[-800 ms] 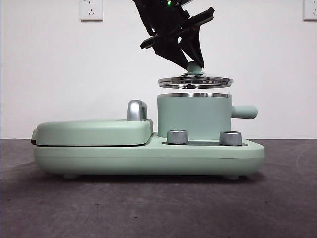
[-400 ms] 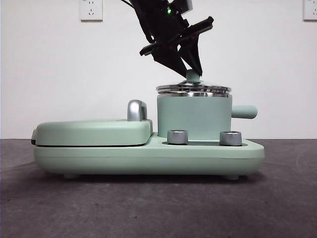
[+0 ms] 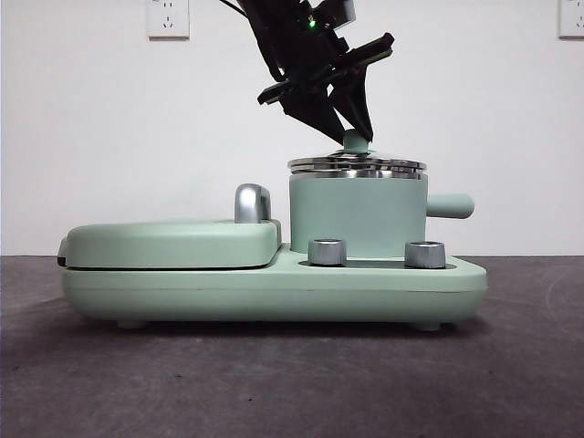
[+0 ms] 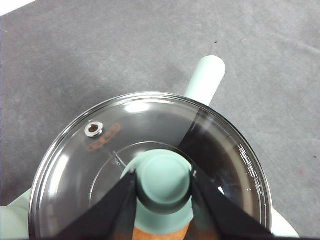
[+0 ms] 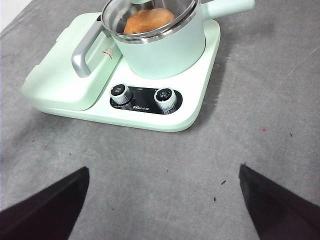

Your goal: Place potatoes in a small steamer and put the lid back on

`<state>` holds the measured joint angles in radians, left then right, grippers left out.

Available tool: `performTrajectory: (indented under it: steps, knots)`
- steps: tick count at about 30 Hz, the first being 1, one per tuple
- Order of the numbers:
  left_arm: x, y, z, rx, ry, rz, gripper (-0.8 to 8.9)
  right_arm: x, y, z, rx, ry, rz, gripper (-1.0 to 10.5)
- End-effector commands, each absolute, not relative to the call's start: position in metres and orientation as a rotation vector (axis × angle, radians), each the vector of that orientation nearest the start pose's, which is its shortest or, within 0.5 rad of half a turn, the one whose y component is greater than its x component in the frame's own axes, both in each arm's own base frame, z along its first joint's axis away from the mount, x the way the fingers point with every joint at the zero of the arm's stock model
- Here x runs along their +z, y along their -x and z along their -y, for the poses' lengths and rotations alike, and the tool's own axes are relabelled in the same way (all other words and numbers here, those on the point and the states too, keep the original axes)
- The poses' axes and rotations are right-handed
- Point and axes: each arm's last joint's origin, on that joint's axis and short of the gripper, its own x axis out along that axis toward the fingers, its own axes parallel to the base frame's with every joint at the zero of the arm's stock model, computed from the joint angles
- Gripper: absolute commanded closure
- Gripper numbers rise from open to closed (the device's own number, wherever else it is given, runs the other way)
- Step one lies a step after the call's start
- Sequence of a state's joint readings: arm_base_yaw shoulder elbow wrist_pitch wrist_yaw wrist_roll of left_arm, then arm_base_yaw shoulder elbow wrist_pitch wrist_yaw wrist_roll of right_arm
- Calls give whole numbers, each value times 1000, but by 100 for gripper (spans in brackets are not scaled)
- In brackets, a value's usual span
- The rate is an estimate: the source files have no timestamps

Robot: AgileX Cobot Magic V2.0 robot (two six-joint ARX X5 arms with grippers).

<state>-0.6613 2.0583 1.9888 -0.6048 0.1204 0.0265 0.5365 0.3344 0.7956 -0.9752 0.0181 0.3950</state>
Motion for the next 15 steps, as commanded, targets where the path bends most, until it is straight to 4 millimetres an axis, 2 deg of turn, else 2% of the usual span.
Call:
performTrajectory:
  steps: [1, 15]
  knots:
    - [322, -371, 296, -774, -207, -617, 796, 308, -41, -24, 409, -249, -578, 469]
    - [312, -374, 300, -776, -220, -636, 796, 308, -41, -24, 409, -249, -578, 469]
